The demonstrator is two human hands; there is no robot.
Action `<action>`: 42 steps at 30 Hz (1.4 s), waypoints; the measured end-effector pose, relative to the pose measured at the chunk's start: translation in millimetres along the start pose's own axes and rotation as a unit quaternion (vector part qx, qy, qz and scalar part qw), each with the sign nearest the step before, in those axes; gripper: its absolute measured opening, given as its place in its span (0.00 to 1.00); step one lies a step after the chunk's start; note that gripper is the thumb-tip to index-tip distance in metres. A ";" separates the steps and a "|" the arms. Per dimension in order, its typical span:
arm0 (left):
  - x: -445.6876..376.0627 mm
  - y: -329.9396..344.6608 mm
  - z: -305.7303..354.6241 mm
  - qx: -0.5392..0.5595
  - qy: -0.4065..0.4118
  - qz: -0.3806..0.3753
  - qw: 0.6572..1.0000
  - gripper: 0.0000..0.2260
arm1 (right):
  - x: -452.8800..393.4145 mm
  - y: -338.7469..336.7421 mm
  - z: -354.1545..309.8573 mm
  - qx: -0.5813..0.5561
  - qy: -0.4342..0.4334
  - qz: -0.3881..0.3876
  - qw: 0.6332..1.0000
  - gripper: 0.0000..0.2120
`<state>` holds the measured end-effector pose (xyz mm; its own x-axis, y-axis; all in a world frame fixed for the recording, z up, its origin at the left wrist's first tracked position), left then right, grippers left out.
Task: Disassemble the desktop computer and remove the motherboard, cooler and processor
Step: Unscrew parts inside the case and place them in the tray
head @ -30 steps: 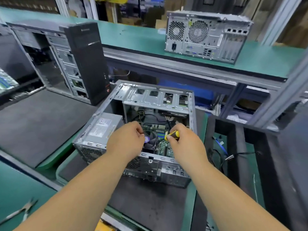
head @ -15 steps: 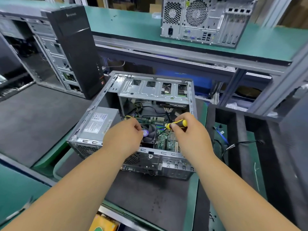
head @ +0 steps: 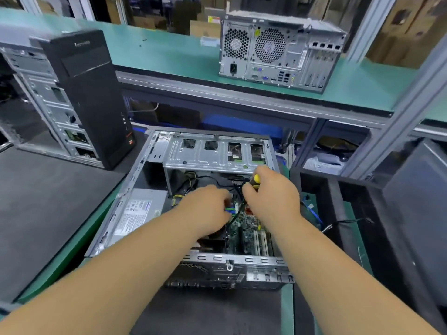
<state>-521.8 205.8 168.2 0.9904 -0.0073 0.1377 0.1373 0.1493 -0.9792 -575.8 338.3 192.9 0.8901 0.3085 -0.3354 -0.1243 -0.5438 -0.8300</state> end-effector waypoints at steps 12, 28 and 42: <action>-73.3 48.4 -1.7 -0.045 0.164 -0.205 0.964 0.14 | -5.1 32.8 12.6 0.059 0.011 -0.062 0.996 0.08; -76.8 49.4 -4.1 -0.064 0.154 -0.258 0.952 0.23 | -8.0 39.4 11.2 0.078 0.011 -0.097 0.992 0.05; -76.2 48.9 -9.4 -0.064 0.132 -0.300 0.943 0.26 | -7.4 38.7 11.5 0.073 0.014 -0.097 0.993 0.05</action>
<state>-590.5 204.3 108.4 0.7004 -0.3012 0.6471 0.6576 -0.0802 -0.7491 -592.2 324.0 158.1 0.9152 0.3730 -0.1524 -0.0098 -0.3574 -0.9339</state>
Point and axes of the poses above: each hand's wrist, its own x-axis away from the middle knuckle, its own y-axis out of the palm, z = x × y, the point moved 6 cm from there along -x, towards the middle knuckle, and after that the axes turned 8 degrees about -x, right-handed, at the moved point
